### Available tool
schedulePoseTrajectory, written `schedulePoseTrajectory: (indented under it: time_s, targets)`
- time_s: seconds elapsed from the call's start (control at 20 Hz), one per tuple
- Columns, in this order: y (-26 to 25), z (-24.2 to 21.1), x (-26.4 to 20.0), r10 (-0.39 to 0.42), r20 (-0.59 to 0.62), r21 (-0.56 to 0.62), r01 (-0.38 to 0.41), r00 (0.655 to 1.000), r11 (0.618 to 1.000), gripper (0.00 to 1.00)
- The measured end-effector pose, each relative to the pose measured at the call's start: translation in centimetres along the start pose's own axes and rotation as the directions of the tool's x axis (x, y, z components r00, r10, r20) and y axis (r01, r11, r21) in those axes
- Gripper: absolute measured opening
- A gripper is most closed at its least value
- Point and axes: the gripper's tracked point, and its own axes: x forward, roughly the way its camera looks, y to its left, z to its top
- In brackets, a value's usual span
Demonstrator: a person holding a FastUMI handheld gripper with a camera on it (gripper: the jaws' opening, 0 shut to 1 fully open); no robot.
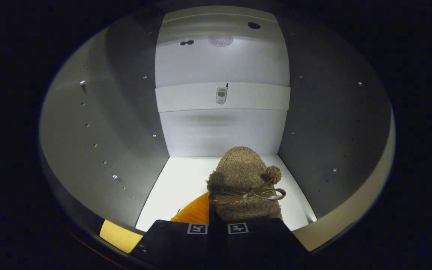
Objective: Open the shoe cabinet door, grab the shoes and put them into the shoe cabinet, then close the shoe cabinet door.
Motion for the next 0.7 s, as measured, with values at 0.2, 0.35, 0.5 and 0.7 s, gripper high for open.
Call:
schedulePoseTrajectory:
  time_s: [0.2,0.35,0.5,0.7]
  targets:
    - [-0.2,-0.5,3.6,-0.005,-0.046,0.001,0.005,0.999,1.000,0.05]
    - [0.0,-0.3,5.8,0.009,-0.051,-0.009,-0.009,0.999,1.000,0.05]
    - [-0.2,-0.8,7.5,-0.001,-0.088,-0.001,0.001,0.996,1.000,0.05]
    - [-0.1,-0.8,8.5,0.025,-0.088,0.015,-0.023,0.996,1.000,0.11]
